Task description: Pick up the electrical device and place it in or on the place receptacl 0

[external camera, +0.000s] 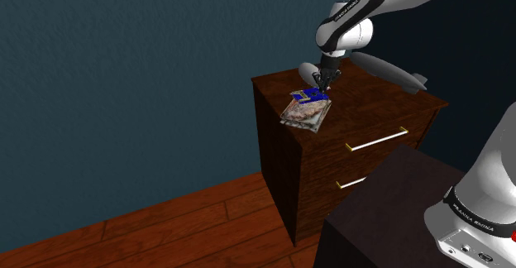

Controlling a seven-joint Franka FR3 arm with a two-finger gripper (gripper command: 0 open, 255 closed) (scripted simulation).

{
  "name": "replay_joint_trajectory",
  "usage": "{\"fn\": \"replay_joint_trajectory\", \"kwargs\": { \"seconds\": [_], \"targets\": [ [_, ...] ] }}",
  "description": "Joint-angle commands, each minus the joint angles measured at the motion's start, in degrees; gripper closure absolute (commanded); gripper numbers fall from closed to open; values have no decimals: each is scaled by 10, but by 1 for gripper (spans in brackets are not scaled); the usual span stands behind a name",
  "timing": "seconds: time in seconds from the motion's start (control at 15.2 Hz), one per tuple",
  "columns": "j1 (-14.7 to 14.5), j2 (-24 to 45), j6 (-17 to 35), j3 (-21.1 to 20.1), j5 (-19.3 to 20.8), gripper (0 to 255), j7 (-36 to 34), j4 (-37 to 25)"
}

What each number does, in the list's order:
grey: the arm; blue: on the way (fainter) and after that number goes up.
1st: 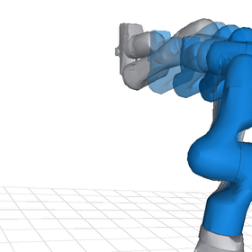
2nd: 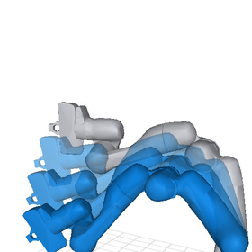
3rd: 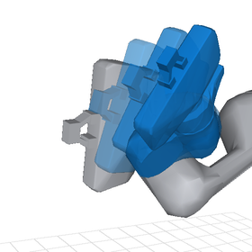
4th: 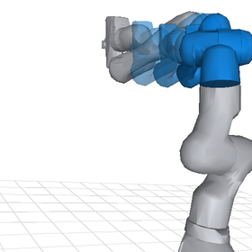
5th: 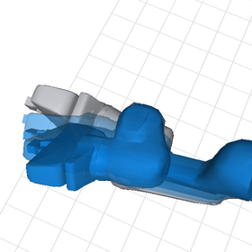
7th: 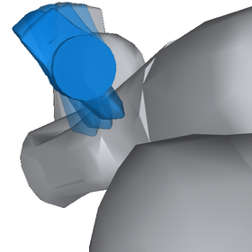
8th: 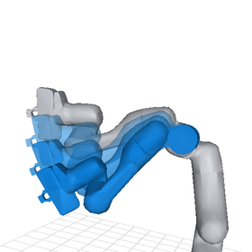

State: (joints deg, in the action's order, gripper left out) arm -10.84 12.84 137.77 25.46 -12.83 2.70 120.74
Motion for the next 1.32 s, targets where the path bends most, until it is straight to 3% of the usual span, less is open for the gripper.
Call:
{"fn": "replay_joint_trajectory", "kwargs": {
  "seconds": [0.0, 0.26, 0.79, 0.86, 1.25],
  "targets": [
    [3, 12, 13, -3, -10, 255, 8, 3],
    [8, 33, 38, -11, -28, 255, 21, 8],
    [8, 33, 38, -11, -28, 255, 21, 8],
    [8, 33, 38, -11, -28, 0, 21, 8],
    [4, 18, 23, -5, -16, 0, 13, 8]
  ]
}}
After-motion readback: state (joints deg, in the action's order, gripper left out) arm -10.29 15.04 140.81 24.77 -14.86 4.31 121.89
